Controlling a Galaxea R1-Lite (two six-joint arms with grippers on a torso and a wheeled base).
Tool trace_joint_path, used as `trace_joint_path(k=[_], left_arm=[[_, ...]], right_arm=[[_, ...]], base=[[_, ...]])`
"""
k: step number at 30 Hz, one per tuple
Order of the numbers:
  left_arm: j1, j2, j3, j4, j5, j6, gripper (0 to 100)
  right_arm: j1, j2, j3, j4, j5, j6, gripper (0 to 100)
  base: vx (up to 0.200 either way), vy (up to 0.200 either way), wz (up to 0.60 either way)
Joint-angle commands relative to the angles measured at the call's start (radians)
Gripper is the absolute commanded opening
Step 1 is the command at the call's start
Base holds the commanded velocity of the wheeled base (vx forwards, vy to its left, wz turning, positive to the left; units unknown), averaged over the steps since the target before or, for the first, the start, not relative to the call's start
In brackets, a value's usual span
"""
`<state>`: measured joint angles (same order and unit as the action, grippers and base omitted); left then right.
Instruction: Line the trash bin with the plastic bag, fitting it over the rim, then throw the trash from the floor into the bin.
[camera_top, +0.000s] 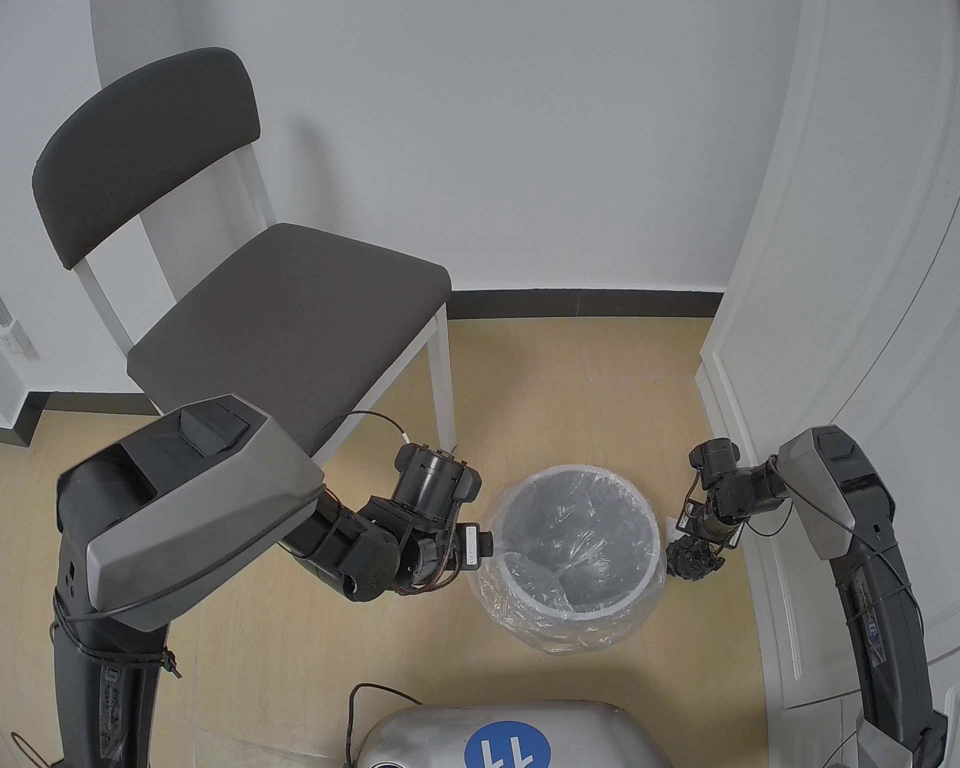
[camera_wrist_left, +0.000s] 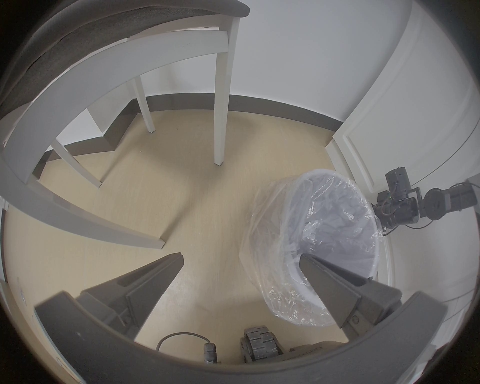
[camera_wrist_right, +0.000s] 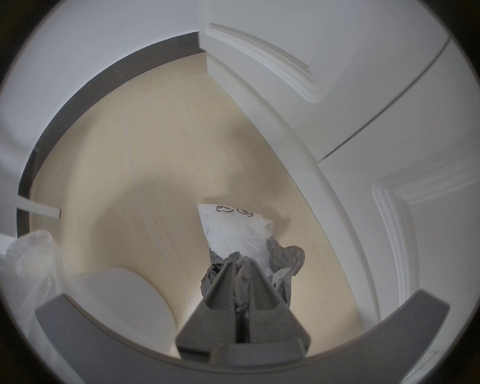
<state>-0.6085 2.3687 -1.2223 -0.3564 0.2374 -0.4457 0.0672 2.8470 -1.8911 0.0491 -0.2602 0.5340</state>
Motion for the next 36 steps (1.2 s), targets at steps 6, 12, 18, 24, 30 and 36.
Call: trace_joint_path(k=[6,12,18,24,30,36], left_arm=[[0.004,-0.023,0.006,0.002,0.000,-0.001,100],[0.006,-0.066,0.020,0.004,0.000,0.001,100],[0.007,-0.129,0.052,0.004,0.000,0.002,100],[0.006,-0.212,0.103,-0.001,0.002,0.039,100],[-0.013,-0.330,0.178,-0.016,0.003,0.075,100],[-0.034,-0.470,0.271,-0.087,0.003,0.119,100]], right_arm=[[0.002,0.032,-0.042,0.001,-0.011,0.053,0],[0.019,-0.014,-0.049,-0.051,-0.108,0.057,0],[0.037,-0.204,0.118,-0.066,-0.005,0.080,0],[0.037,-0.525,0.375,-0.120,0.090,0.000,0],[0.062,-0.841,0.632,-0.213,0.159,-0.098,0],[0.118,-1.097,0.851,-0.367,0.205,-0.186,0]], base=[[0.000,0.000,0.00],[0.000,0.000,0.00],[0.000,0.000,0.00],[0.000,0.000,0.00],[0.000,0.000,0.00],[0.000,0.000,0.00]])
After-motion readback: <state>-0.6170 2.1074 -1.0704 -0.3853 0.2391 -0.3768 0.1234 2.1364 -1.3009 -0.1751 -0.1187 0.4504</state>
